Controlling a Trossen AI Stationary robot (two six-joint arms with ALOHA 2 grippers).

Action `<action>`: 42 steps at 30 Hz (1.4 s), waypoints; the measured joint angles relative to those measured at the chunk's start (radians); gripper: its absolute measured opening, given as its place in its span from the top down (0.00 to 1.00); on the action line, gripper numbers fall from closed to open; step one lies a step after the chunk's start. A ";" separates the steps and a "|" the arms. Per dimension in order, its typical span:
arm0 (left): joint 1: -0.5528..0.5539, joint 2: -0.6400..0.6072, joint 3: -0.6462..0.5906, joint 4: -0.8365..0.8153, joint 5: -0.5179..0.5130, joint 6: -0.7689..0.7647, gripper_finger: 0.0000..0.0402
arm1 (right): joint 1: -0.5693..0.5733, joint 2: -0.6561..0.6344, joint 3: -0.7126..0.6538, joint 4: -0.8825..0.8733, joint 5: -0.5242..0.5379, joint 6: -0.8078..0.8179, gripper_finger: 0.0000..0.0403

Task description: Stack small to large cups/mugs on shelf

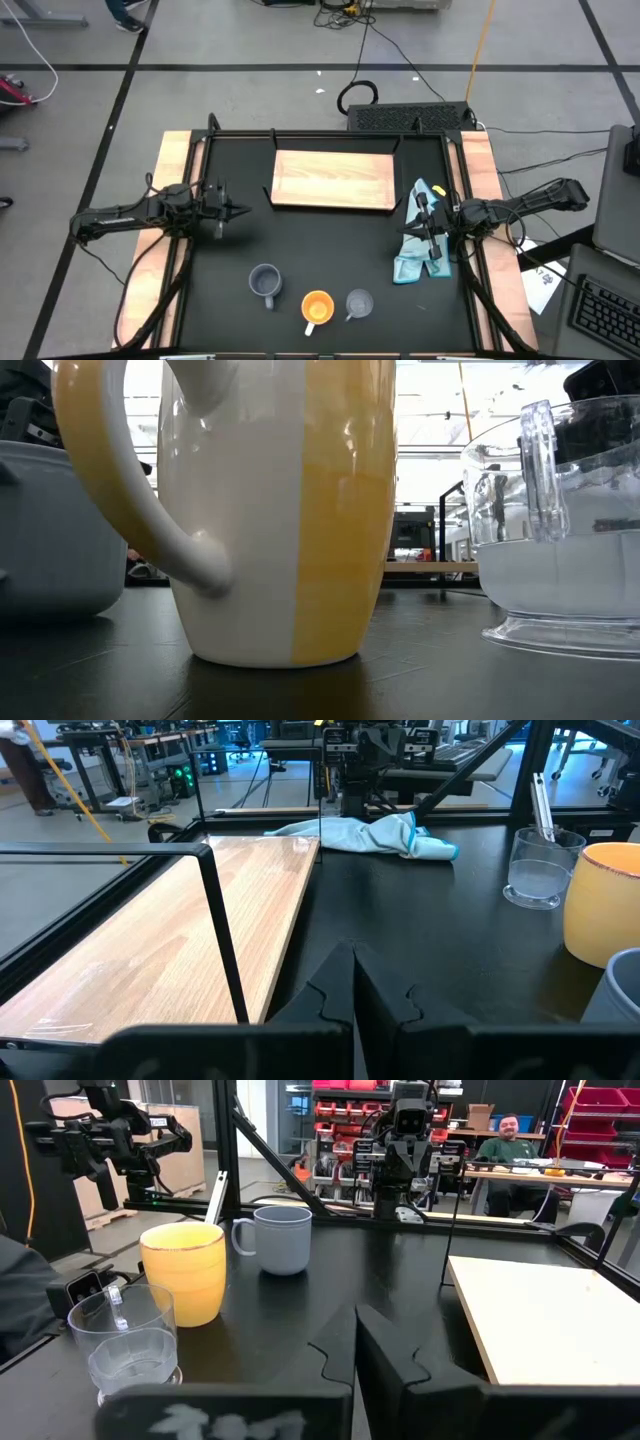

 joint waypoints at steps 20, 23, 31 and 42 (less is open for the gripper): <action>0.000 0.000 0.000 0.000 0.000 0.000 0.99 | 0.000 0.002 0.005 0.135 -0.110 -0.031 0.88; 0.000 0.000 0.000 0.000 0.000 0.000 0.99 | 0.000 0.011 0.005 0.174 -0.128 -0.020 0.76; 0.000 0.000 0.000 0.000 0.000 0.000 0.99 | 0.000 0.061 0.035 0.208 -0.128 0.003 0.41; 0.000 0.000 0.000 0.000 0.000 0.000 0.99 | 0.000 0.254 0.173 0.200 -0.128 0.006 0.32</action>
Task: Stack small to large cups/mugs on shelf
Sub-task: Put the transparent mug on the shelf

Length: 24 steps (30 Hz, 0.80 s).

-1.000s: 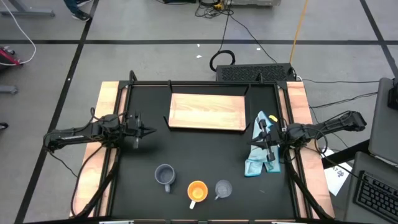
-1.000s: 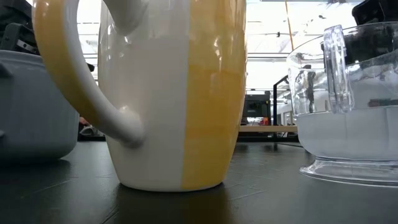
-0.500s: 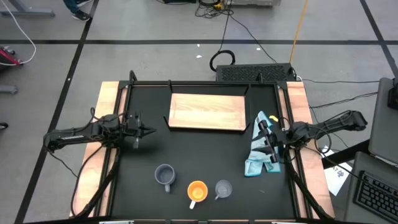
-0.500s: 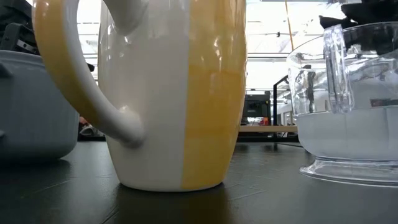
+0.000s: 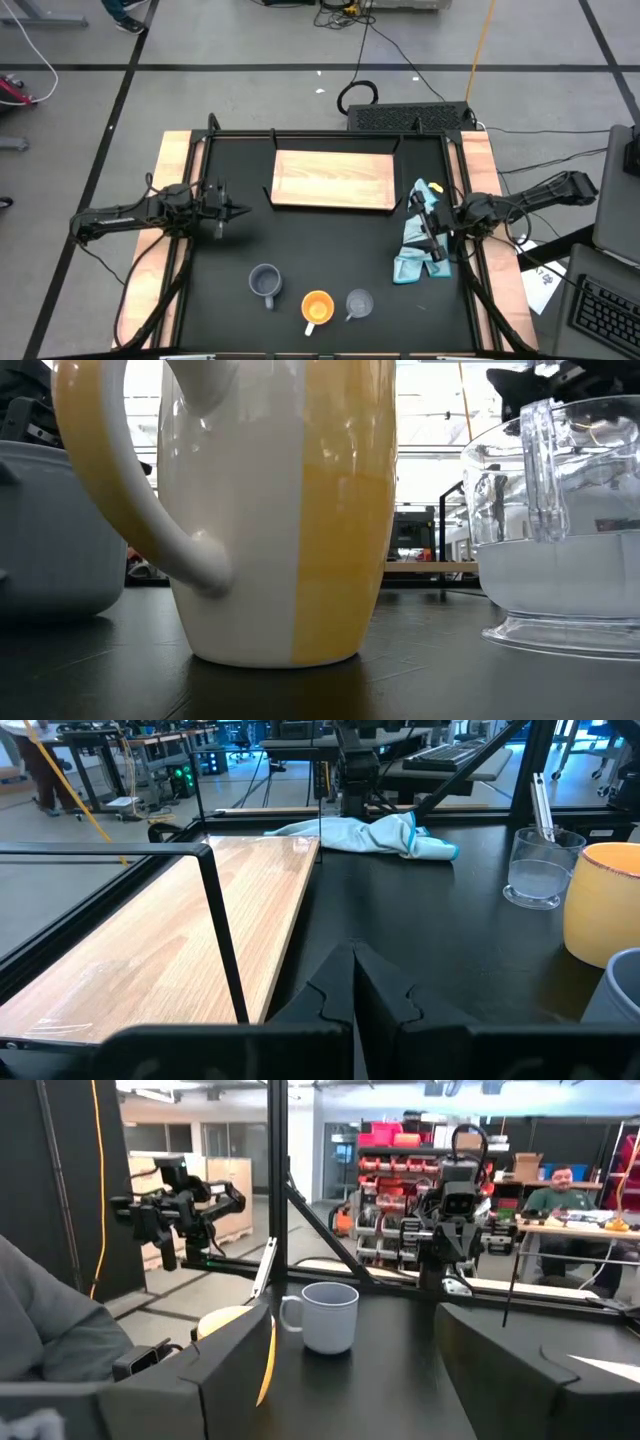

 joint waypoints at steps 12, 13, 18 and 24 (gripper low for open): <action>0.000 0.000 0.000 0.000 0.000 0.000 0.99 | 0.011 0.346 0.267 -0.146 0.000 0.042 0.33; 0.000 0.000 0.000 0.000 0.000 0.000 0.99 | 0.019 0.372 0.285 -0.150 0.000 0.042 0.33; 0.000 0.000 0.000 0.000 0.000 0.000 0.99 | 0.060 0.453 0.349 -0.172 -0.001 0.046 0.34; 0.000 0.000 0.000 0.000 0.000 0.000 0.99 | 0.105 0.495 0.382 -0.178 -0.001 0.046 0.34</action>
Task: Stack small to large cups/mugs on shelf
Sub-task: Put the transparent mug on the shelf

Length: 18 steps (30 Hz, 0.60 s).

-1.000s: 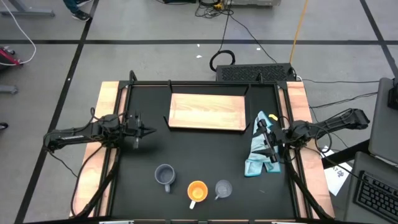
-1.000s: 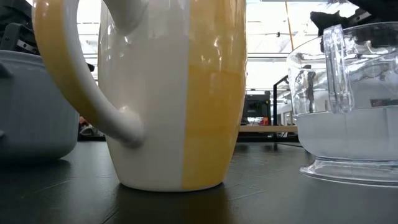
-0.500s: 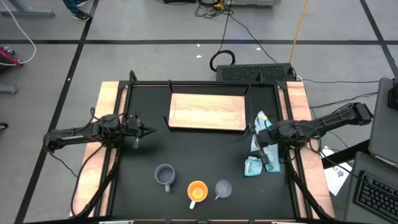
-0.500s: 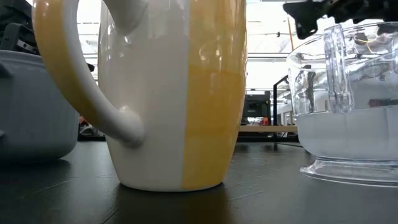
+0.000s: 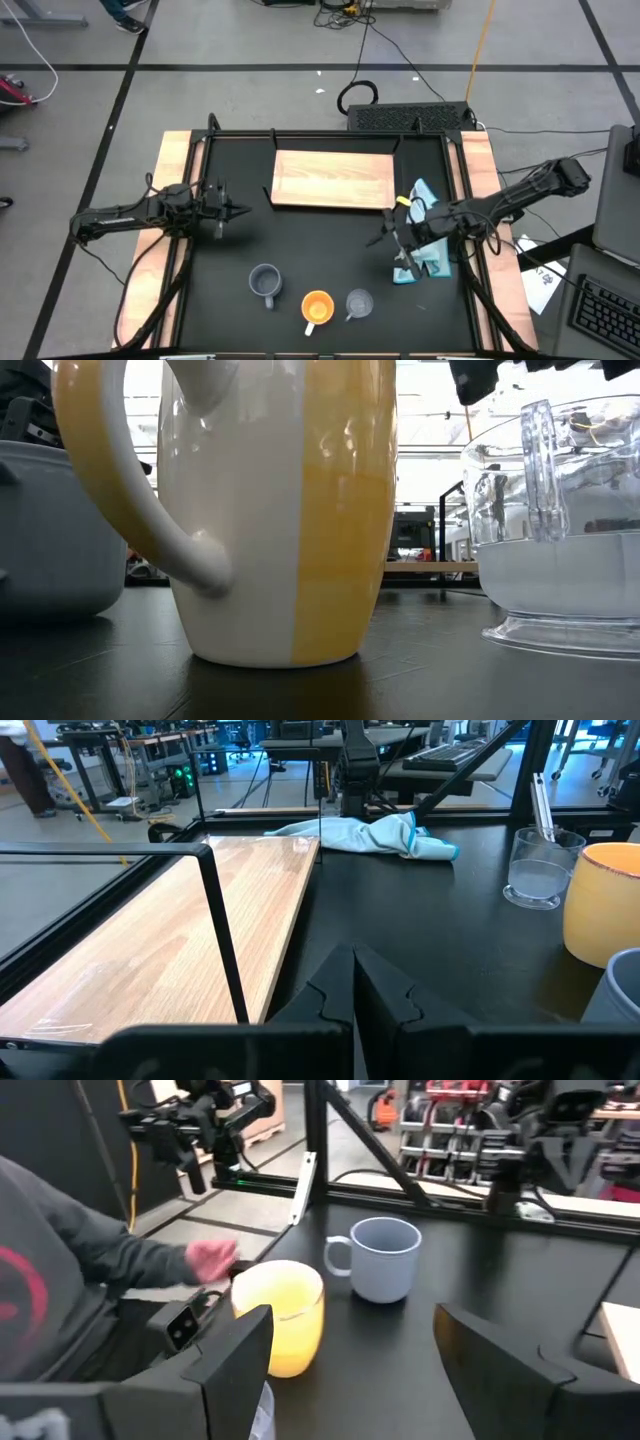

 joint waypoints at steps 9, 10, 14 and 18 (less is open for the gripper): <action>0.000 0.000 0.000 0.001 0.000 0.000 0.99 | 0.048 0.073 0.065 -0.047 0.000 0.003 0.34; 0.000 0.000 0.000 0.001 0.000 0.000 0.99 | 0.054 0.085 0.081 -0.064 0.000 0.011 0.34; 0.000 0.000 0.000 0.000 0.000 0.000 0.99 | 0.080 0.141 0.144 -0.114 0.000 0.037 0.34; 0.000 0.000 0.000 0.001 0.000 0.000 0.99 | 0.101 0.198 0.218 -0.209 0.002 0.050 0.34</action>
